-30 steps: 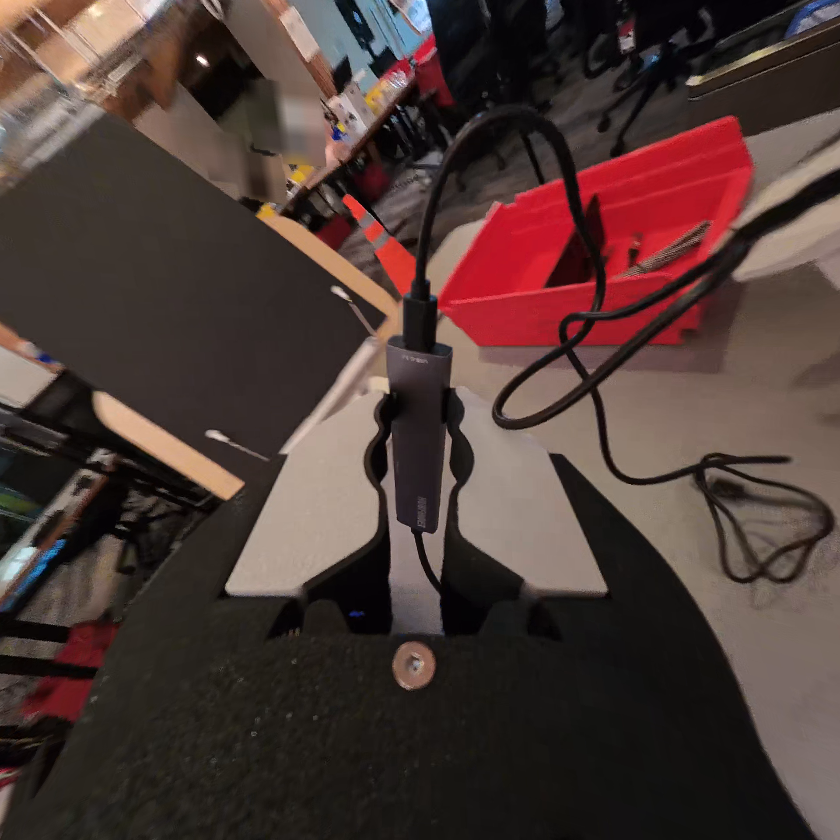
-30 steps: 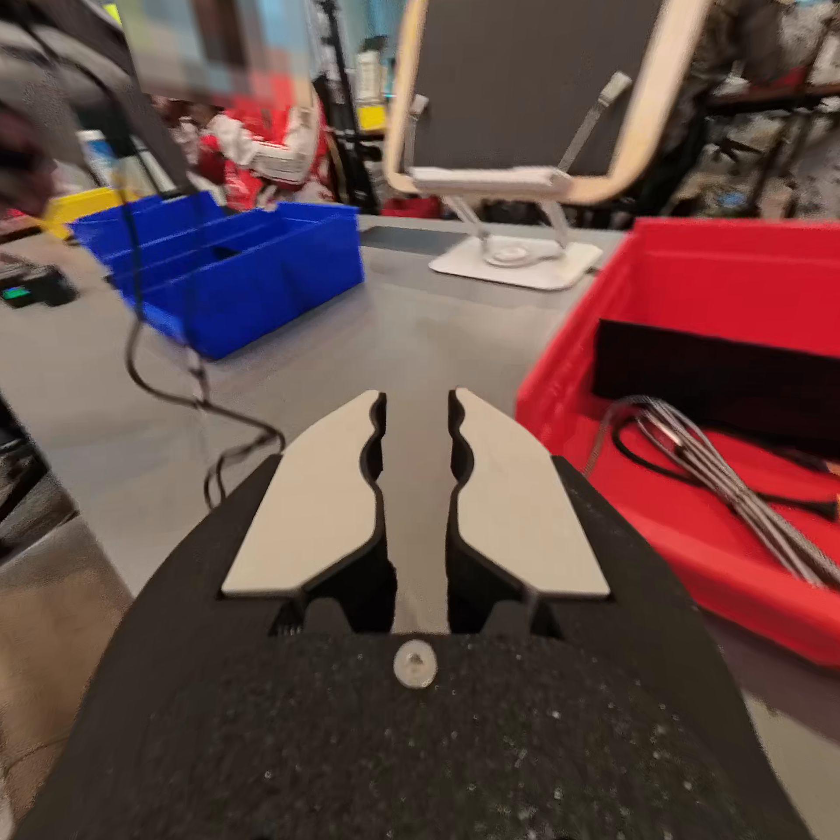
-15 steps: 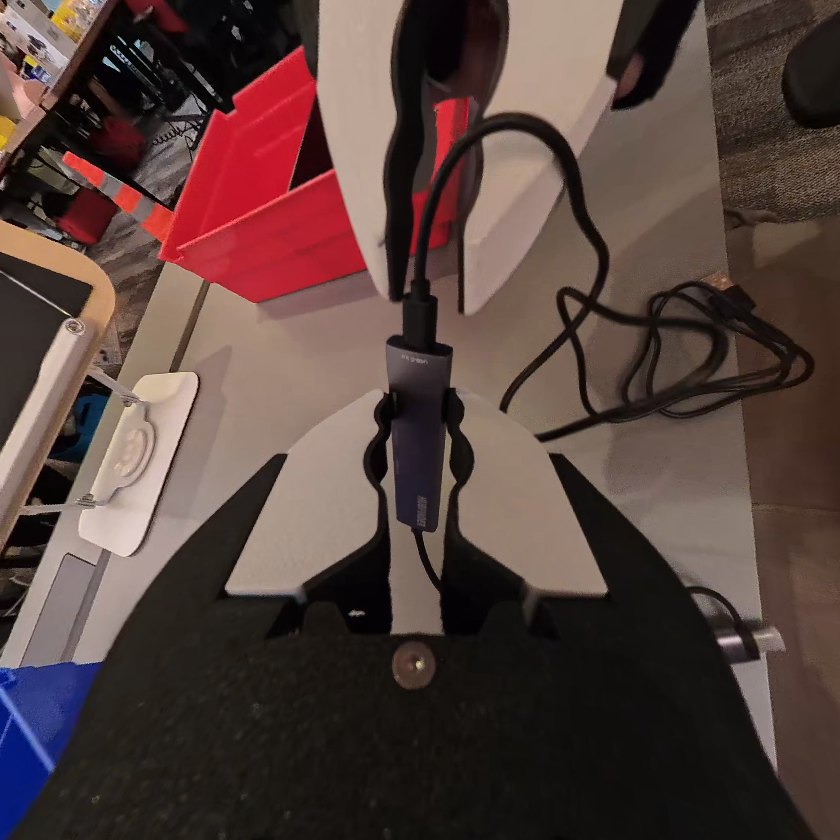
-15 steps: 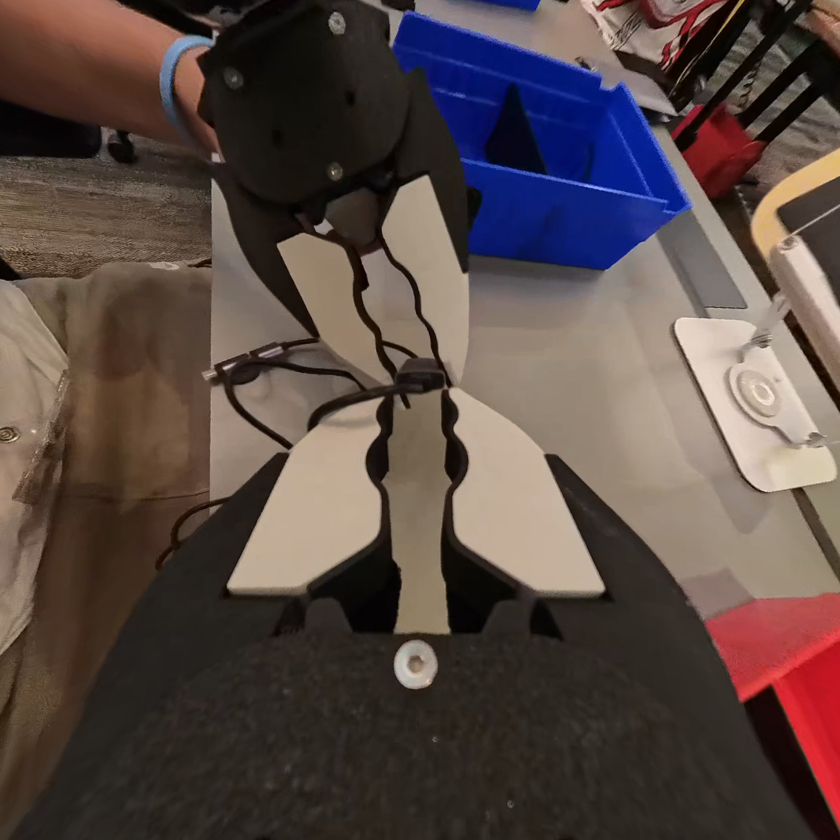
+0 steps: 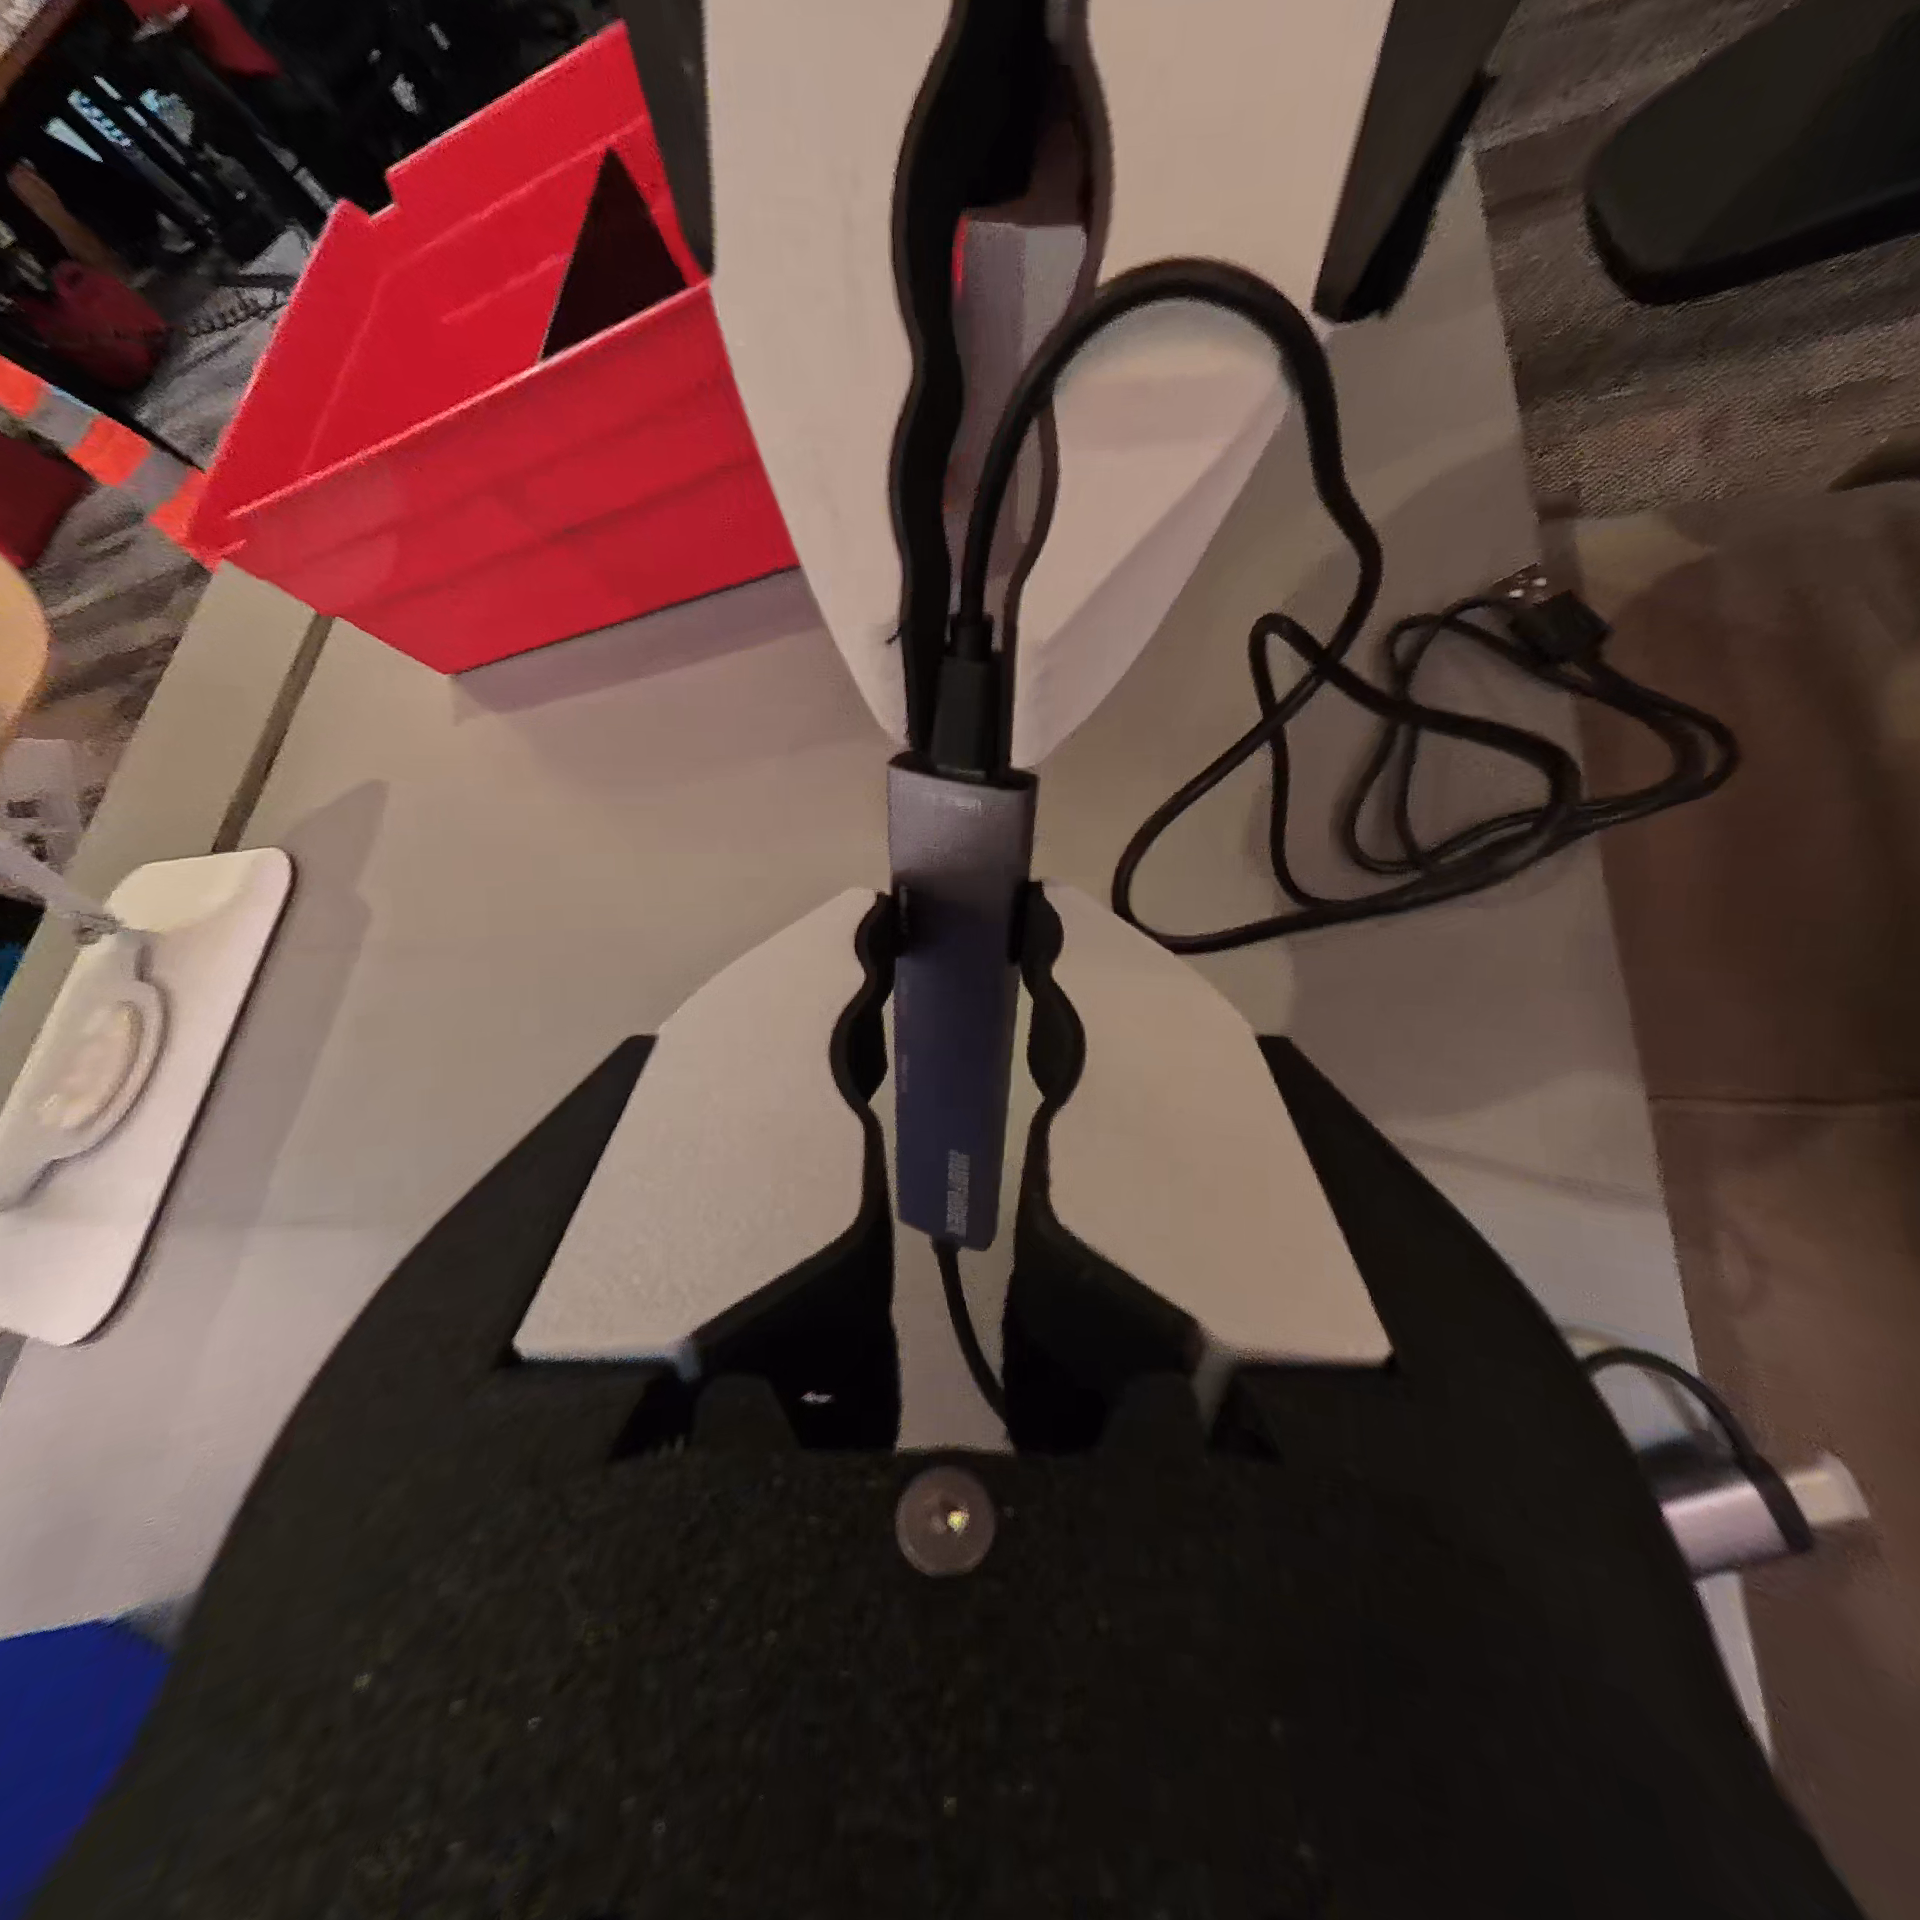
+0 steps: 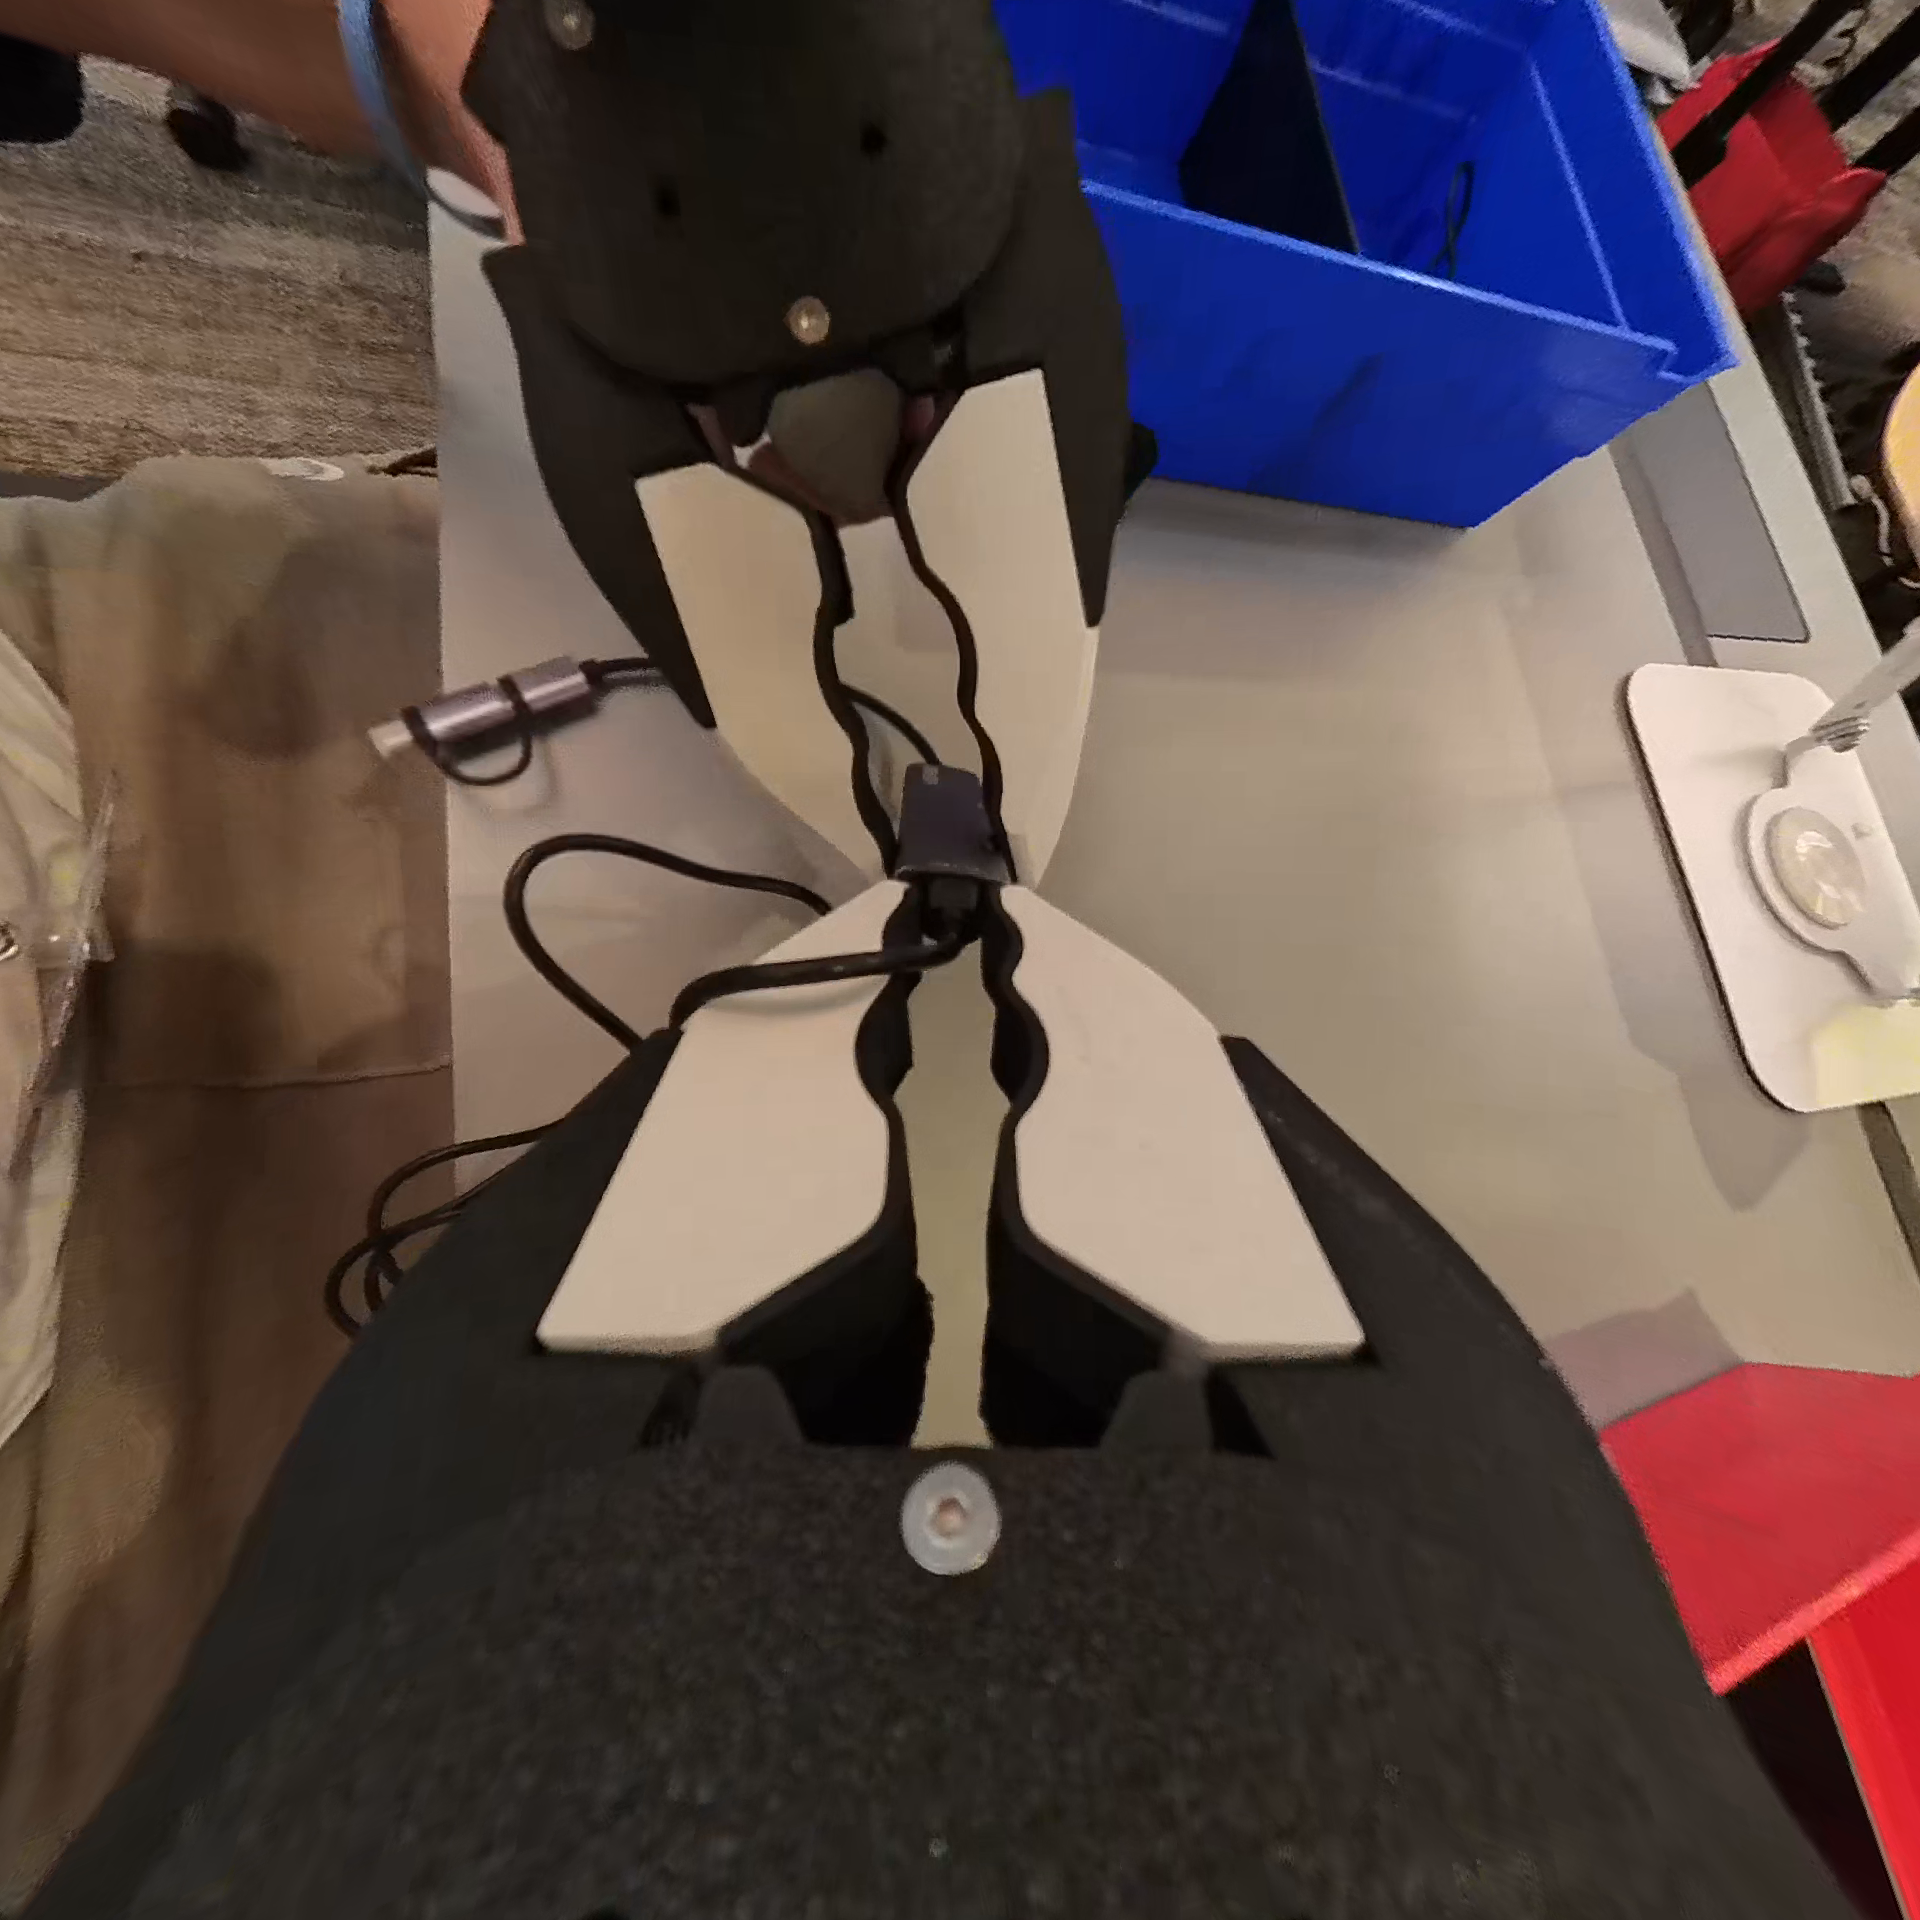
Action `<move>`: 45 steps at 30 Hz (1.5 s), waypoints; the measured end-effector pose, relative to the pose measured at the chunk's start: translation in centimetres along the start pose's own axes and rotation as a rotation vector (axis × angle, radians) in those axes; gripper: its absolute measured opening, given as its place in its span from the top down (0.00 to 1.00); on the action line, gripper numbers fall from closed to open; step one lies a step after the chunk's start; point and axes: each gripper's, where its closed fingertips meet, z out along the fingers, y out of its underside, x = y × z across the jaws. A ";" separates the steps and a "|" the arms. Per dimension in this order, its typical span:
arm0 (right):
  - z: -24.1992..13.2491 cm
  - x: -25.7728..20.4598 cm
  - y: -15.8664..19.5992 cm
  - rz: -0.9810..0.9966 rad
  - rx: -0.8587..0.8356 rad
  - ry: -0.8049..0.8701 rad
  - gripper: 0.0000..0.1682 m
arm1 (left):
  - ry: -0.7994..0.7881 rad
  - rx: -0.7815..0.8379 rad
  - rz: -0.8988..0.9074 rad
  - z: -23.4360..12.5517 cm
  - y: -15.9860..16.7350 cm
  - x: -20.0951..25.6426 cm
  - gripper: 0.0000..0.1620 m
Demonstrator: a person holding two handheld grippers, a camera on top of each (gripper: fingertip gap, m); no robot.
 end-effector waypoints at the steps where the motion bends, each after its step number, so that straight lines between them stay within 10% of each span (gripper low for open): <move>1: 0.0 -0.1 0.0 -0.010 0.002 -0.013 0.94 | 0.014 0.004 -0.002 -0.1 0.0 0.1 0.85; 6: -6.0 3.8 -1.6 0.034 0.193 0.086 0.94 | -0.048 -0.206 0.037 -0.7 6.0 -0.8 0.86; 11: -11.6 6.8 1.6 0.100 0.135 0.139 0.94 | -0.059 -0.004 -0.038 -2.6 -0.8 -1.2 0.86; 18: -14.7 12.6 0.9 0.111 0.090 0.438 0.94 | -0.160 -0.028 -0.087 -1.8 0.7 -2.4 0.86; 28: -29.1 21.5 -5.3 0.099 0.116 0.803 0.94 | -0.125 -0.027 -0.144 -1.3 0.9 -1.7 0.86; 45: -38.0 28.0 -1.9 0.214 0.057 1.049 0.94 | -0.125 -0.063 -0.099 -1.0 1.1 -1.1 0.86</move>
